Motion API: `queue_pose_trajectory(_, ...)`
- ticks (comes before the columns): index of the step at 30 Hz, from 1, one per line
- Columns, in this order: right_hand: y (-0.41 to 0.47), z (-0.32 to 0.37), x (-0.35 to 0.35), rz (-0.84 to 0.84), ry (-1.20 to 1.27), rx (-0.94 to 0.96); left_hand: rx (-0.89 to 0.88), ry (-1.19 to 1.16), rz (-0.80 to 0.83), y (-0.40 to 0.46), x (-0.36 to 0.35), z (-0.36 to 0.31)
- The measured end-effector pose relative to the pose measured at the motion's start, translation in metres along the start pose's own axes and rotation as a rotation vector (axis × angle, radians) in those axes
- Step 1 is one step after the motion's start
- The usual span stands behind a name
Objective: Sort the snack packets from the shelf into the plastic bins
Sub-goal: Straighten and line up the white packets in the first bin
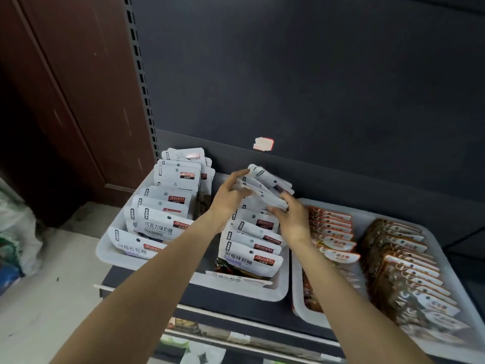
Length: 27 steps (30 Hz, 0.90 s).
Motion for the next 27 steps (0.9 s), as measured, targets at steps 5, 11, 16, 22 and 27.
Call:
queue_pose_trajectory(5,-0.014,-0.009,0.008,-0.027,0.112,-0.017,0.088,-0.181,-0.100,-0.004,0.019,0.011)
queue_pose_trajectory(11,0.012,-0.013,0.006,0.052,0.223,-0.200,0.141,-0.112,-0.146,0.019,0.021,0.007)
queue_pose_trajectory(16,0.030,-0.009,-0.012,0.118,0.275,-0.220,0.215,-0.067,-0.200,0.032,0.029,0.004)
queue_pose_trajectory(22,0.031,-0.016,-0.023,0.069,0.250,-0.212,0.174,-0.064,0.028,0.033,-0.004,0.007)
queue_pose_trajectory(27,0.015,-0.007,-0.012,0.008,0.248,-0.126,0.080,-0.149,0.082,0.022,-0.010,0.006)
Point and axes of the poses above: each hand's wrist, its own y-axis towards the middle knuckle, its own x-axis out of the back of the hand, z = x × y, the point moved 10 cm from there along y, towards the middle knuckle, and after that the axes turned 2 degrees about x, right-handed, at the moved point
